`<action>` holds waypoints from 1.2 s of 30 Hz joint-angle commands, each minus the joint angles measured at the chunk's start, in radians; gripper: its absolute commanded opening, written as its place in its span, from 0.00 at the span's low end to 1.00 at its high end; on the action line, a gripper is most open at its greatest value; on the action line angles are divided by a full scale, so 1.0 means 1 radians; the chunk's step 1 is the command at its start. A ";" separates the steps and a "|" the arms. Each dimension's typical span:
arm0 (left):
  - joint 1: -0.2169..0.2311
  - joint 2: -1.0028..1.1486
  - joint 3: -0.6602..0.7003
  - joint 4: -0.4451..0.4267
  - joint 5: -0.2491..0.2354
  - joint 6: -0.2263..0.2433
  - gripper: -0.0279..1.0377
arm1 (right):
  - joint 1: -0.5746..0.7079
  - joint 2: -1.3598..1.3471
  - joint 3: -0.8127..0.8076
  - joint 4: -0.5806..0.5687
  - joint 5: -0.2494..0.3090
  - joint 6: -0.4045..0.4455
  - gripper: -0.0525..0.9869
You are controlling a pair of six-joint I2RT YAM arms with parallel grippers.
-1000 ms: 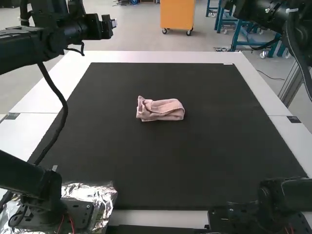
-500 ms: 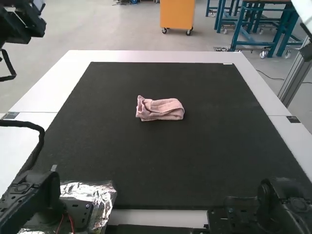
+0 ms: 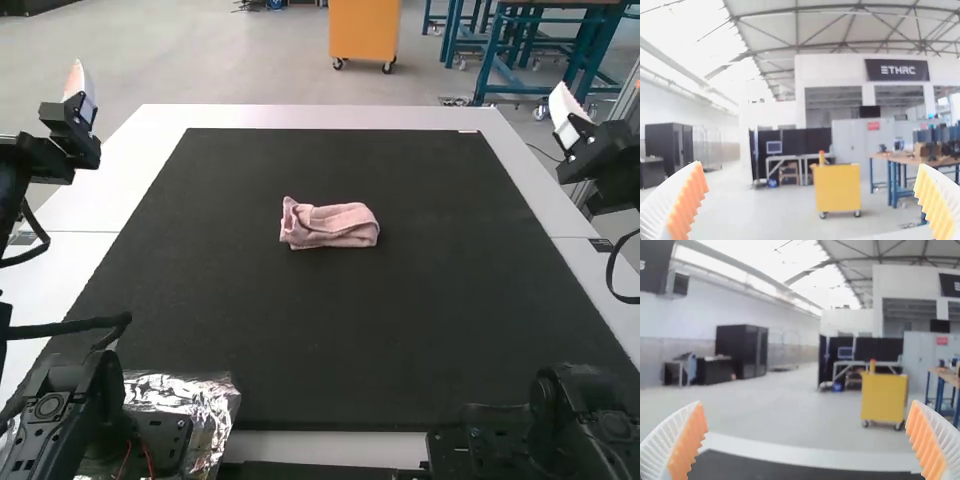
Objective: Fold the towel.
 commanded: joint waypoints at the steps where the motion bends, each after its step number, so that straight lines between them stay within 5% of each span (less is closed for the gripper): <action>1: 0.005 -0.007 -0.208 0.133 0.097 0.053 0.94 | 0.008 -0.004 -0.191 0.107 0.086 -0.039 0.93; 4: 0.005 -0.007 -0.362 0.271 0.103 0.080 0.94 | 0.007 -0.004 -0.337 0.337 0.063 -0.030 0.93; 7: 0.009 -0.007 -0.461 0.381 -0.048 0.085 0.94 | 0.008 -0.004 -0.426 0.406 0.060 -0.055 0.93; 11: 0.005 -0.007 -0.454 0.211 -0.165 0.056 0.94 | 0.005 -0.005 -0.467 0.387 0.040 -0.058 0.93; 13: 0.005 -0.007 -0.455 0.081 -0.167 -0.001 0.94 | 0.005 -0.005 -0.470 0.377 0.014 -0.061 0.93; 16: 0.008 -0.007 -0.455 -0.028 -0.167 -0.024 0.94 | 0.005 -0.005 -0.509 0.320 0.048 -0.061 0.93; 18: 0.009 -0.007 -0.455 -0.077 -0.167 -0.040 0.94 | 0.005 -0.005 -0.567 0.300 0.162 -0.062 0.93; 19: 0.009 -0.007 -0.455 -0.088 -0.167 -0.041 0.94 | 0.004 -0.007 -0.564 0.147 0.241 -0.078 0.93; 20: 0.008 -0.007 -0.455 -0.086 -0.167 -0.041 0.94 | 0.004 -0.005 -0.566 0.091 0.257 -0.095 0.93; 36: 0.005 -0.007 -0.455 -0.086 -0.167 -0.041 0.94 | -0.002 -0.007 -0.566 0.096 0.247 -0.099 0.93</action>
